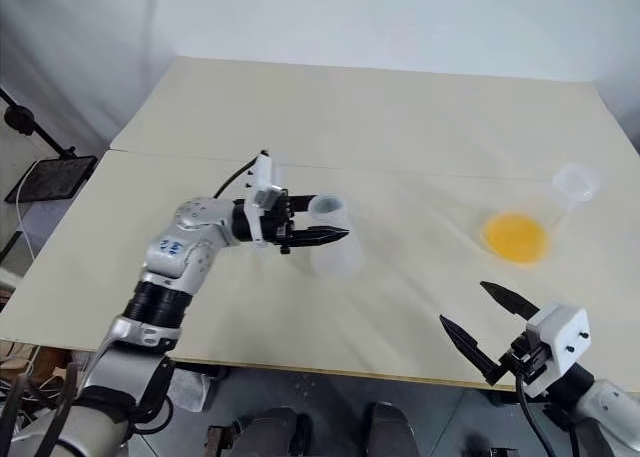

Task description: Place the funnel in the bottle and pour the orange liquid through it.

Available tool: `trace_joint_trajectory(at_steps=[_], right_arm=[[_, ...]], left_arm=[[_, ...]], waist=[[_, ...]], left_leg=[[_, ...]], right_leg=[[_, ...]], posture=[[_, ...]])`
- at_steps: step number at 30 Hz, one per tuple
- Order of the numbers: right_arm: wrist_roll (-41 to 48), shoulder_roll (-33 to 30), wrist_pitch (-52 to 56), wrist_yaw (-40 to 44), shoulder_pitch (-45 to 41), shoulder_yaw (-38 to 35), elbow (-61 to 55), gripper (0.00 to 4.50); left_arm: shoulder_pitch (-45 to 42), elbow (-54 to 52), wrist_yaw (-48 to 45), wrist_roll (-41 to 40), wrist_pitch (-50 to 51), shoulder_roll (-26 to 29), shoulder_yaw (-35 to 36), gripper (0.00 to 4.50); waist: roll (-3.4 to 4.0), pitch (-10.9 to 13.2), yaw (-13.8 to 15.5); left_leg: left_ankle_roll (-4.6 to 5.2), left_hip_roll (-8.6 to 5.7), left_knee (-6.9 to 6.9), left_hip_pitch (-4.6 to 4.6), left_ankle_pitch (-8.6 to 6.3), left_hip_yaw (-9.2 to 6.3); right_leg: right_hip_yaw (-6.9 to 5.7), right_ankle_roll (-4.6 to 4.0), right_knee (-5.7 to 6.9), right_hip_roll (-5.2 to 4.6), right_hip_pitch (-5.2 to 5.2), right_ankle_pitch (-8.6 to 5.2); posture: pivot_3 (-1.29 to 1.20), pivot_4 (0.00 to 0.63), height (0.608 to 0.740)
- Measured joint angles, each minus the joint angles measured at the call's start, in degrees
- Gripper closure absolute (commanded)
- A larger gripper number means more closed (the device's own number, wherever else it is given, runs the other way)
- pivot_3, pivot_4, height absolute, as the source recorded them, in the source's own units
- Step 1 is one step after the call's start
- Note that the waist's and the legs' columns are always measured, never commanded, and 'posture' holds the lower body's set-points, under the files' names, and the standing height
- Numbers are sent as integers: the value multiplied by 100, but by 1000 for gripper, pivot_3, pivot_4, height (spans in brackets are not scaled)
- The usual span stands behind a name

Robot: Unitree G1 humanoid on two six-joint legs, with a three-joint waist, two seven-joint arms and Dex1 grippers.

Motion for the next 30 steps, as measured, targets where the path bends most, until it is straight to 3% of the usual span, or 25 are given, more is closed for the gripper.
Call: trace_joint_trajectory(at_steps=[5, 13, 29, 30], right_arm=[[-57, 284, -111, -257, 234, -94, -216, 0], [-61, 538, -103, -475, 445, -98, -405, 0], [-227, 766, -119, -744, 370, 280, -445, 0], [-227, 784, -118, -752, 369, 311, -446, 0]], left_arm=[[-265, 759, -100, 511, -856, -440, -268, 2131], [-632, 1586, 77, 1118, -1847, -642, -372, 2131], [-1326, 3118, 323, 1281, -2126, -1254, 25, 2131], [-1337, 3138, 290, 1274, -2087, -1262, 48, 1781]], waist=[[1, 0, 31], [1, -1, 28], [1, 0, 35], [0, 0, 37]], left_leg=[[-3, 3, 0, 1, 1, -1], [-3, 6, -1, 0, 1, -1], [1, 1, -1, -2, 1, -3], [1, 1, 0, -2, 2, -3]], right_leg=[[10, 0, -1, 21, 0, 0], [12, 0, 0, 13, -2, 0], [6, 0, 0, 21, -3, 0], [6, 0, 0, 21, -3, 0]], posture=[[0, 150, 740], [0, 150, 740], [0, 150, 740], [0, 150, 740]])
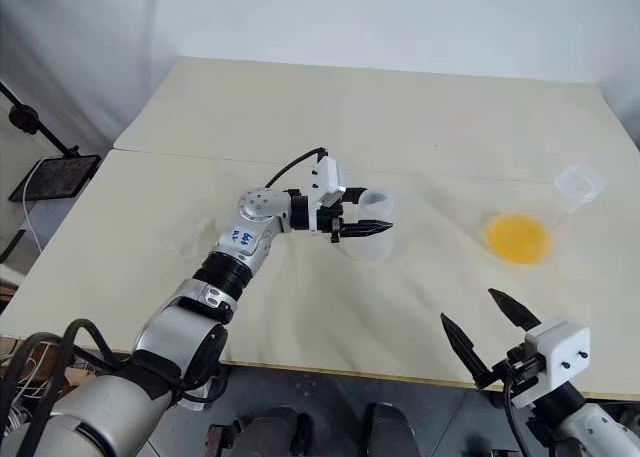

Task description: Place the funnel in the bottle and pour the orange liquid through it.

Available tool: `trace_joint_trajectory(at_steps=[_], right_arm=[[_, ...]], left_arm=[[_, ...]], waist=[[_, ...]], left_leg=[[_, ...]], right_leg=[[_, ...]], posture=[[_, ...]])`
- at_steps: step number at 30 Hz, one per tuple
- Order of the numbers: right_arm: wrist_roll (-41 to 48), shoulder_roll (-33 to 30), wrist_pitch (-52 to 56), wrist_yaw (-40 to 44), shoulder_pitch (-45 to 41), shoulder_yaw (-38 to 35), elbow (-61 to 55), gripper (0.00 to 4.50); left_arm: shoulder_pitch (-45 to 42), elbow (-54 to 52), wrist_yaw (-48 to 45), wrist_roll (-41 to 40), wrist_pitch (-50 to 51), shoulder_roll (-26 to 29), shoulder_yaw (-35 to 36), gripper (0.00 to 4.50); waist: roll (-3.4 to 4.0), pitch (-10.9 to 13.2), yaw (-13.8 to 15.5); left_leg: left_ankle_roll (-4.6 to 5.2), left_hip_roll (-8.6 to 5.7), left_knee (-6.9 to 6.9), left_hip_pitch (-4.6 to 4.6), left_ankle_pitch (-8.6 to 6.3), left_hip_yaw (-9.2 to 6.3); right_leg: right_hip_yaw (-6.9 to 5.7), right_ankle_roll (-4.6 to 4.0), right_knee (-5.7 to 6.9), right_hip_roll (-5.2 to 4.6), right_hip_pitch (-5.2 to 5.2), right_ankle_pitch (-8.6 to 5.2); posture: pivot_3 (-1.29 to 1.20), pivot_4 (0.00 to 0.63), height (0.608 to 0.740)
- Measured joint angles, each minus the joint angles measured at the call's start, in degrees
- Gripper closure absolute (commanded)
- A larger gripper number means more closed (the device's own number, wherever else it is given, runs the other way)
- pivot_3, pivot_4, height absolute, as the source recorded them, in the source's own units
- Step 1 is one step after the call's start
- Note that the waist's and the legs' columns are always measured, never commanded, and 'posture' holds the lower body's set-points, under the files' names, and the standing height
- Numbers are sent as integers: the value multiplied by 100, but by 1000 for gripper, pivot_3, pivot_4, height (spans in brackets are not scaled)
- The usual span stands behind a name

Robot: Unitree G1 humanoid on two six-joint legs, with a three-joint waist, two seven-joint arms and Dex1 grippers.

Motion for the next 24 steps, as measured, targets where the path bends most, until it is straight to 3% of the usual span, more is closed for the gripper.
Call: trace_joint_trajectory(at_steps=[6, 17, 24], right_arm=[[-3, 3, 0, -41, -17, 11, 0, 0], [-15, -94, 12, 30, -382, 247, 76, 0], [-15, -318, 51, 263, -1003, 511, 442, 0]], left_arm=[[96, -108, -290, -90, 588, 22, 88, 26], [1059, -1465, -823, -488, 816, 842, 426, 26], [2577, -3148, -784, -883, 1020, 1815, 990, 26]], waist=[[0, 0, -6], [2, -1, -25], [3, -2, -90]], left_leg=[[0, 1, 0, -1, 0, -1], [-3, 8, 0, 2, 1, -2], [-4, 9, -2, 6, 0, -5]], right_leg=[[1, 0, 0, 2, -2, 0], [6, -1, 3, -14, -3, 0], [13, -1, 3, -27, -2, 0]], posture=[[0, 150, 740], [0, 150, 740], [0, 150, 740]])
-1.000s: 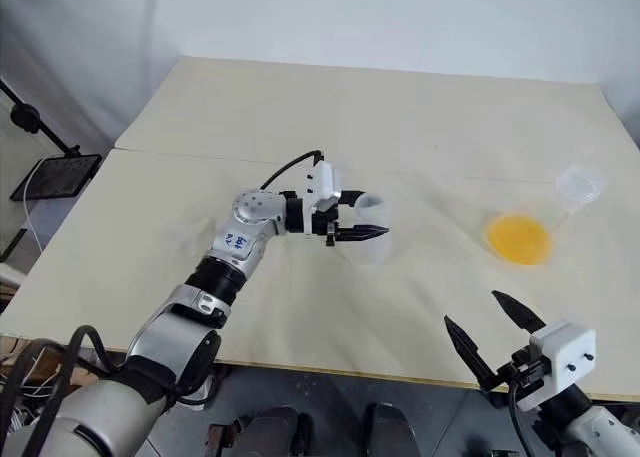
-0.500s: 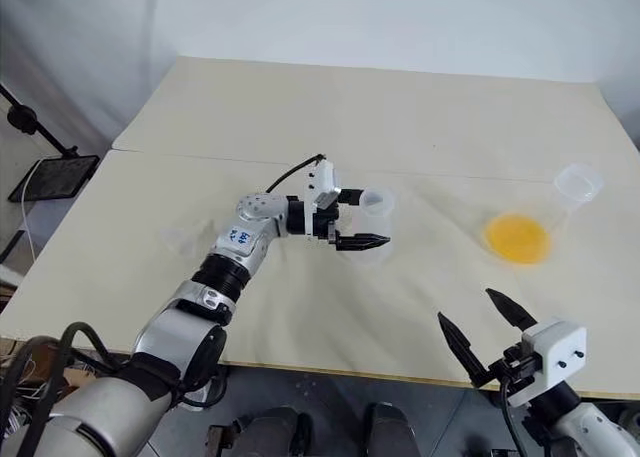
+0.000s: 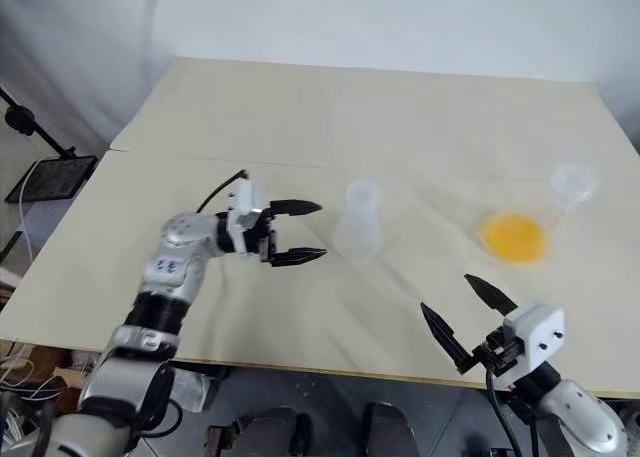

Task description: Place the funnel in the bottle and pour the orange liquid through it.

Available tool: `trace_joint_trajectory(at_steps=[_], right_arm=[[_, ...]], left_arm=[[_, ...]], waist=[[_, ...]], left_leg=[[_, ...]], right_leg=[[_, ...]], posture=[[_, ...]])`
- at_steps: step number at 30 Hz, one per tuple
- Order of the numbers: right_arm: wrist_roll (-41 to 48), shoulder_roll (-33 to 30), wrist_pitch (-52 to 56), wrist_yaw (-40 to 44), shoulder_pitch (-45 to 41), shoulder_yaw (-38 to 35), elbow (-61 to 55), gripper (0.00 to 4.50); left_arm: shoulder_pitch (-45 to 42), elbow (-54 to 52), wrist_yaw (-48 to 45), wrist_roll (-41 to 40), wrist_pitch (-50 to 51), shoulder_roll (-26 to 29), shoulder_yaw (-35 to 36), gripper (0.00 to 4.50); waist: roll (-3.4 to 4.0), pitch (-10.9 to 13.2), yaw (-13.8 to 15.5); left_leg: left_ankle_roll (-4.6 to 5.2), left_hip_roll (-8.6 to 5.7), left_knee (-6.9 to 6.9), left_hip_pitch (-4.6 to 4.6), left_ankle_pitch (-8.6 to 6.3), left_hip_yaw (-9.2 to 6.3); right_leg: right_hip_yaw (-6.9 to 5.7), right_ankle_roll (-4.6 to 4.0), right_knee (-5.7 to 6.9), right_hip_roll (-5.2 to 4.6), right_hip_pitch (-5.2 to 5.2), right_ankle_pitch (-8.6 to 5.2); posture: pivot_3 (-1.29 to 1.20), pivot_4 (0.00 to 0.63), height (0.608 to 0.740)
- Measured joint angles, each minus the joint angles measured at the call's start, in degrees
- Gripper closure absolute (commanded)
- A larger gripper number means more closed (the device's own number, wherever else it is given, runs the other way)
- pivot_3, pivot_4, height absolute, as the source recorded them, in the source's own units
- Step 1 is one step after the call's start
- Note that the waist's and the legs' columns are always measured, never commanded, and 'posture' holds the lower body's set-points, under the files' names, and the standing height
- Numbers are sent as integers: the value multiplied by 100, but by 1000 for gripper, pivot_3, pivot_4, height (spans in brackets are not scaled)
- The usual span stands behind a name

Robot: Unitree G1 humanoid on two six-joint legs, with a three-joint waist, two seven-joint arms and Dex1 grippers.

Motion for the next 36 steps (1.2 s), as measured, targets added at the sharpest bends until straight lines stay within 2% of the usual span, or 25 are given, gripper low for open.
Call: trace_joint_trajectory(at_steps=[2, 8, 11, 13, 15, 19, 22, 26, 30, 36], right_arm=[[4, -98, 47, 70, -144, 38, 163, 0], [88, -343, 244, 392, -919, 345, 434, 0], [184, -451, 376, 655, -1430, 603, 675, 0], [209, -487, 435, 785, -1629, 687, 781, 0], [281, -506, 543, 965, -2108, 929, 943, 0], [298, -554, 589, 1307, -2589, 1136, 1255, 0], [238, -558, 530, 1526, -2757, 1315, 1330, 0], [173, -558, 456, 1662, -2843, 1340, 1497, 0], [120, -558, 417, 1724, -2840, 1347, 1558, 0], [45, -560, 336, 1726, -2786, 1334, 1567, 0]], left_arm=[[568, -534, 243, -92, 204, 268, 288, 26], [1925, -2407, 1259, -750, 963, 528, 1287, 26], [3089, -3258, 1653, -1033, 1124, 571, 1971, 26], [3602, -3492, 1796, -1132, 1133, 570, 2271, 26], [4530, -3717, 1901, -1269, 1039, 456, 2895, 26], [5823, -3379, 2010, -1279, 650, 199, 3903, 26], [6097, -3181, 2105, -1277, 323, 142, 4313, 26], [6204, -3220, 2219, -1282, 209, 113, 4350, 26], [5822, -3446, 2600, -1364, 427, 97, 4042, 26], [4951, -3796, 3396, -1305, 1050, 153, 3193, 26]], waist=[[1, 0, -20], [0, 0, 47], [0, 1, -59], [0, 1, -57], [1, 0, -109], [-3, 4, -70], [-3, 4, 70], [-4, 3, 64], [-3, 4, 57], [-2, 3, 27]], left_leg=[[0, 1, -2, 1, 0, -8], [1, -5, -1, 2, -1, -18], [1, -4, -9, 3, -4, -17], [1, -4, -9, 3, -4, -19], [2, -3, -9, 9, -4, -12], [3, 1, -12, 12, -8, -16], [11, -8, -12, 7, -13, -27], [23, -15, -12, 7, -26, -28], [23, -15, -12, 7, -28, -28], [20, -17, -12, 10, -26, -24]], right_leg=[[-3, 0, 4, -2, 0, 0], [-2, -1, -2, -16, 5, 0], [0, -2, -6, -16, 4, -1], [-4, -4, -13, -16, 5, -2], [3, -5, -28, -17, 9, -2], [-1, -18, -32, -17, 12, -10], [6, -22, -41, -25, 15, -11], [21, -22, -46, -27, 17, -11], [18, -21, -39, -27, 15, -11], [14, -19, -25, -25, 10, -10]], posture=[[0, 150, 740], [0, 150, 740], [0, 150, 740], [0, 150, 740], [0, 150, 740], [0, 150, 740], [0, 150, 740], [0, 150, 740], [0, 150, 740], [0, 150, 740]])
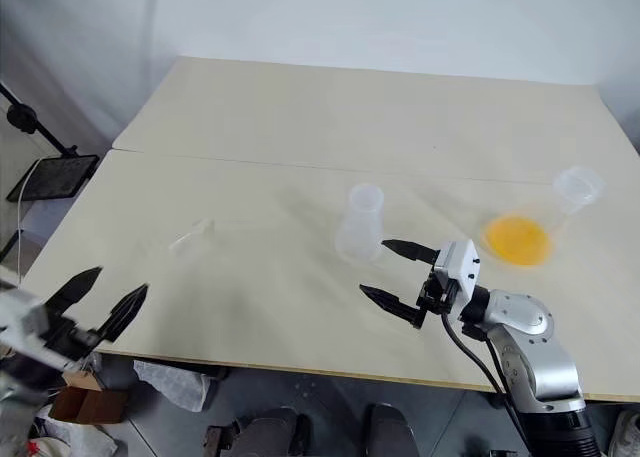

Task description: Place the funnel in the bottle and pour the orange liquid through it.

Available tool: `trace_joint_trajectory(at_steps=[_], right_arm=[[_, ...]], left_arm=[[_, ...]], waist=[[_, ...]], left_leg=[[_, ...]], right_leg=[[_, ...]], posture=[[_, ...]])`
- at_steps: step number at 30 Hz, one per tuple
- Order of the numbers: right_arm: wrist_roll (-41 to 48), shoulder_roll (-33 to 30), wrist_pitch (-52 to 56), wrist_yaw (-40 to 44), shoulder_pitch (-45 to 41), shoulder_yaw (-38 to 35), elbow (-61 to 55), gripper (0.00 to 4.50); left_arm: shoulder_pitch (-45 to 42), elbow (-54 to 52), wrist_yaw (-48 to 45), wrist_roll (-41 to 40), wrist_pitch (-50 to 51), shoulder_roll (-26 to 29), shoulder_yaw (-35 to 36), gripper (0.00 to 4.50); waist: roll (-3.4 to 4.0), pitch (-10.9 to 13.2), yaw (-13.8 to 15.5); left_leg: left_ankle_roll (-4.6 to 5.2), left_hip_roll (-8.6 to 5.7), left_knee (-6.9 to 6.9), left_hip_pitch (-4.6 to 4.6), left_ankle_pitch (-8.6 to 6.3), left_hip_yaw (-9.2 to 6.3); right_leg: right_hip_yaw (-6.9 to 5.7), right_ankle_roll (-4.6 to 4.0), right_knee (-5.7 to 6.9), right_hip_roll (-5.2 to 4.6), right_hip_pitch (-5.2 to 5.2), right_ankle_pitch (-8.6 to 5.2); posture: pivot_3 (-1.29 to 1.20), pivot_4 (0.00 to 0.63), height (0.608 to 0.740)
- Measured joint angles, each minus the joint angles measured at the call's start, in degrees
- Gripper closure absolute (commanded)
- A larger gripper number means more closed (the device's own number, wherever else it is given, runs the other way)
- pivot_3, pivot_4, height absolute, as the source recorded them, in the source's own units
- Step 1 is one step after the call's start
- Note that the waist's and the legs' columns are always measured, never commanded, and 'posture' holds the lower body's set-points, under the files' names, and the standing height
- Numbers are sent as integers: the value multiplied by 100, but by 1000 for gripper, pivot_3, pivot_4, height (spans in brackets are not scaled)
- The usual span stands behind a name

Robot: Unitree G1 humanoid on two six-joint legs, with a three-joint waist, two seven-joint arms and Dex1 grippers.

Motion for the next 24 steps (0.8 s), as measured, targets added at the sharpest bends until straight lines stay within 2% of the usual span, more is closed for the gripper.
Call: trace_joint_trajectory(at_steps=[5, 9, 21, 22, 23, 24], right_arm=[[-10, -17, -5, -67, 261, -75, -102, 0], [-9, -15, -4, -181, 436, -98, -237, 0], [-8, -3, -5, -526, 569, -119, -464, 0], [-8, -3, -5, -550, 574, -120, -473, 0], [-8, -3, -5, -569, 593, -125, -492, 0], [-8, -3, -6, -581, 612, -129, -526, 0]], left_arm=[[-1012, 64, 925, 466, 563, -8, -744, 26], [-1453, 350, 1128, 629, 772, -90, -1265, 26], [-2349, 1389, 1307, 994, 856, -104, -1682, 26], [-2364, 1428, 1288, 1001, 856, -104, -1702, 419], [-2373, 1460, 1272, 1005, 865, -104, -1721, 553], [-2382, 1482, 1249, 1004, 907, -96, -1745, 888]], waist=[[0, 0, 6], [1, 0, -23], [0, 0, -3], [0, 0, -1], [0, 0, 0], [0, 0, 2]], left_leg=[[-4, 0, 2, -1, 5, 3], [-7, 0, 2, 0, 6, 4], [-16, 2, 2, -2, 12, 3], [-16, 2, 2, -2, 12, 3], [-16, 2, 2, -3, 12, 2], [-17, 2, 2, -3, 12, 2]], right_leg=[[-9, 4, 20, 2, 0, 2], [-11, 4, 25, 5, -2, 2], [-18, 5, 25, 8, -5, 2], [-18, 5, 24, 8, -5, 2], [-19, 5, 25, 8, -5, 2], [-19, 5, 24, 8, -5, 2]], posture=[[0, 150, 740], [0, 150, 740], [0, 150, 740], [0, 150, 740], [0, 150, 740], [0, 150, 740]])
